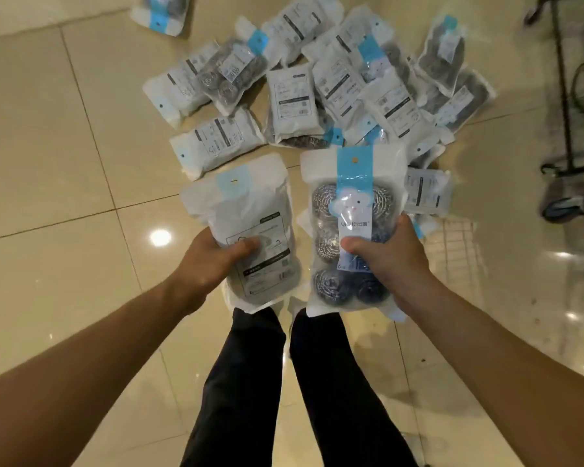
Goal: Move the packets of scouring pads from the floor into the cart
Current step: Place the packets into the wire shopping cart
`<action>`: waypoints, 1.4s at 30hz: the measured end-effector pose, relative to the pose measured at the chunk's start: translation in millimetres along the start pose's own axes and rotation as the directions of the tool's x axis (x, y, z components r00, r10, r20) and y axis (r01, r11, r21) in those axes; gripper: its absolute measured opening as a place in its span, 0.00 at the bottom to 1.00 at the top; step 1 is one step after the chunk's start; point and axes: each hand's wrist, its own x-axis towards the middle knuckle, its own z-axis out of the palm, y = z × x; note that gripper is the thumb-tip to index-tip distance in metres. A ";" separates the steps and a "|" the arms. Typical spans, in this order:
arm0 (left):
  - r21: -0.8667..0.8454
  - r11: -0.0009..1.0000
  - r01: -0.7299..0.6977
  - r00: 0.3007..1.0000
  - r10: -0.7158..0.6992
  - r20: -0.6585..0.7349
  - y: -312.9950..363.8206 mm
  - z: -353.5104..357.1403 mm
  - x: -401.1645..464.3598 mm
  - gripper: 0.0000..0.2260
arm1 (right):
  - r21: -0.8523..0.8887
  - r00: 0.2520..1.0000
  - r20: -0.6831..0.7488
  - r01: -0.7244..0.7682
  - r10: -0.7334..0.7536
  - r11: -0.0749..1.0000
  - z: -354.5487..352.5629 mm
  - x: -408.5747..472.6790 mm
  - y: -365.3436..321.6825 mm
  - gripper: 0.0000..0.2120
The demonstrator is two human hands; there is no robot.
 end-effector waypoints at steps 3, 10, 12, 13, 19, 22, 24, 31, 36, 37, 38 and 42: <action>0.001 0.999 -0.050 0.999 0.050 0.004 59.7 -5.0 -80.4 0.15 | 0.093 0.999 0.005 0.031 -0.032 0.995 -43.7 -69.8 -21.5 0.30; -0.001 0.983 -0.183 0.983 0.183 0.010 178.0 5.5 -262.4 0.22 | 0.402 0.998 0.044 0.023 -0.044 0.915 -146.8 -216.7 -47.3 0.24; -0.011 0.977 -0.213 0.977 0.213 0.026 202.8 14.5 -295.3 0.22 | 0.499 0.999 -0.012 0.049 -0.049 0.865 -176.2 -247.6 -48.9 0.22; -0.017 0.974 -0.225 0.974 0.226 0.032 213.9 19.6 -308.5 0.21 | 0.548 0.997 -0.049 0.070 -0.052 0.834 -190.1 -260.5 -50.6 0.22; -0.010 0.947 -0.322 0.943 0.322 0.083 269.5 50.1 -340.4 0.19 | 0.620 0.981 -0.164 0.186 -0.106 0.762 -262.2 -303.3 -61.4 0.21; 0.018 0.929 -0.369 0.922 0.363 0.137 292.4 60.1 -339.6 0.16 | 0.633 0.973 -0.214 0.205 -0.086 0.747 -280.0 -315.5 -64.8 0.22; 0.030 0.922 -0.386 0.912 0.376 0.164 306.5 65.4 -337.0 0.16 | 0.657 0.968 -0.242 0.210 -0.061 0.724 -285.5 -324.3 -65.2 0.23; 0.091 0.905 -0.416 0.858 0.358 0.369 355.1 69.5 -322.0 0.17 | 0.699 0.930 -0.363 0.228 0.063 0.678 -289.3 -361.4 -70.0 0.31; 0.163 0.865 -0.475 0.821 0.369 0.436 389.1 84.6 -320.7 0.16 | 0.784 0.885 -0.425 0.254 0.192 0.566 -282.2 -387.2 -72.6 0.31; 0.168 0.861 -0.481 0.812 0.365 0.455 395.2 90.7 -321.9 0.16 | 0.795 0.876 -0.435 0.265 0.208 0.545 -280.7 -392.6 -71.6 0.30; 0.176 0.854 -0.489 0.800 0.360 0.480 400.6 97.7 -323.0 0.16 | 0.805 0.869 -0.441 0.273 0.224 0.526 -279.0 -397.5 -69.7 0.29; 0.217 0.828 -0.517 0.770 0.340 0.540 413.2 130.3 -326.8 0.13 | 0.837 0.832 -0.459 0.289 0.310 0.464 -277.2 -413.6 -51.2 0.29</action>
